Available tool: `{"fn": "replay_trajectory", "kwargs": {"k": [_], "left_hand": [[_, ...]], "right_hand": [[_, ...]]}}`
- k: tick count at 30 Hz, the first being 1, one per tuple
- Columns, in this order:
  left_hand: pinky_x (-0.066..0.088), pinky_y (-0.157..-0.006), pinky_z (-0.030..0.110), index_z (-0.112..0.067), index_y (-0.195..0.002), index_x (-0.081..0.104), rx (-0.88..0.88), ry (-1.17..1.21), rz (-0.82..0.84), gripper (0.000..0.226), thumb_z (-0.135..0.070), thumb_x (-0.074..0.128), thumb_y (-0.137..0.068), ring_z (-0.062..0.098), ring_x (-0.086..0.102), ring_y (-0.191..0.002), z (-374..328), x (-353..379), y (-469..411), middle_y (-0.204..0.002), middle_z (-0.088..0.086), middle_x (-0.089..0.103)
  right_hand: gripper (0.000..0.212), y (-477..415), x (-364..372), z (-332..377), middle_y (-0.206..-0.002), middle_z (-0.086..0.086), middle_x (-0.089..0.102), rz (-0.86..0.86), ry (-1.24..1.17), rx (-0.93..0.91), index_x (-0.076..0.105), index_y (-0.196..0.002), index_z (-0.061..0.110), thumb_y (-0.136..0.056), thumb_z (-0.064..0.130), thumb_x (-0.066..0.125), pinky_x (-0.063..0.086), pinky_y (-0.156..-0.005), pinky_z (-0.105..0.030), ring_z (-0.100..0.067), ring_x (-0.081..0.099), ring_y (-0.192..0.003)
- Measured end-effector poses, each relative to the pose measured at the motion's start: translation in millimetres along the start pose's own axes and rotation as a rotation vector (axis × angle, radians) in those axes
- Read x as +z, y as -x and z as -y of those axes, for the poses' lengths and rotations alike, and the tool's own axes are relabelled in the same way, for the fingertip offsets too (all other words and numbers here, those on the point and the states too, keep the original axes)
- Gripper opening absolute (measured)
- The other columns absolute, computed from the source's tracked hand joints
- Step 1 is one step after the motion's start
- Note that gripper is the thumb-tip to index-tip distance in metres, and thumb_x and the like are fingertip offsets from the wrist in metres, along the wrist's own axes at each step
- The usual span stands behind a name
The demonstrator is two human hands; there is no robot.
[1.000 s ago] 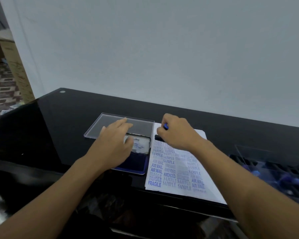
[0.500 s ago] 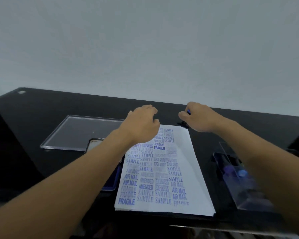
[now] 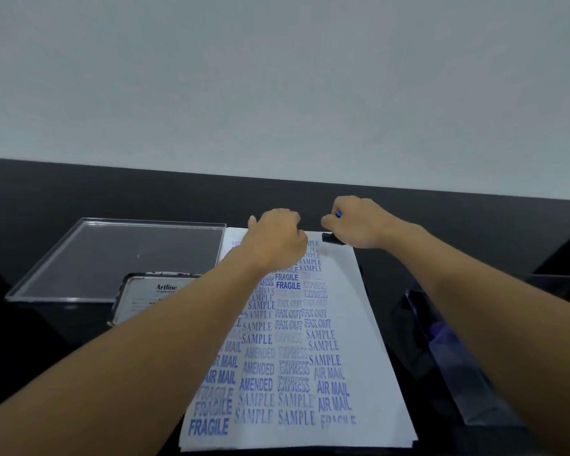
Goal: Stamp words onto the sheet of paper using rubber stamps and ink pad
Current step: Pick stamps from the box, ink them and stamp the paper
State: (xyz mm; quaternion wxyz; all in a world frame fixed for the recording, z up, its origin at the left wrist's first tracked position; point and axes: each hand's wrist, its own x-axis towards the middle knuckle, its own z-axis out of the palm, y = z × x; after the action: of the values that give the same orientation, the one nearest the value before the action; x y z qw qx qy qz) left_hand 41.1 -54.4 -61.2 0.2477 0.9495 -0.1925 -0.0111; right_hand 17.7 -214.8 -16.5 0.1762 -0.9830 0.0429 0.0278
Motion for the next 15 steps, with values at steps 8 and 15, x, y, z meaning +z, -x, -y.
{"fn": "replay_trajectory", "kwargs": {"k": [8, 15], "left_hand": [[0.007, -0.118, 0.056, -0.011, -0.125, 0.057, 0.010, -0.059, 0.018, 0.034, -0.022, 0.039, -0.099, 0.022, 0.046, -0.126, 0, 14, -4, -0.134, 0.002, 0.054], [0.006, -0.118, 0.059, -0.012, -0.129, 0.055, 0.024, -0.092, 0.014, 0.036, -0.023, 0.037, -0.101, 0.022, 0.042, -0.133, 0, 18, -2, -0.139, 0.002, 0.051]], "right_hand": [[0.017, -4, 3, -1, -0.088, -0.004, 0.058, -0.002, 0.015, -0.014, 0.051, -0.092, 0.014, -0.098, 0.028, 0.046, 0.039, -0.058, -0.031, -0.016, 0.051, -0.071], [0.018, -7, 5, 0, -0.084, -0.002, 0.057, 0.009, 0.060, -0.049, 0.047, -0.083, 0.018, -0.099, 0.027, 0.046, 0.038, -0.057, -0.030, -0.015, 0.051, -0.069]]}}
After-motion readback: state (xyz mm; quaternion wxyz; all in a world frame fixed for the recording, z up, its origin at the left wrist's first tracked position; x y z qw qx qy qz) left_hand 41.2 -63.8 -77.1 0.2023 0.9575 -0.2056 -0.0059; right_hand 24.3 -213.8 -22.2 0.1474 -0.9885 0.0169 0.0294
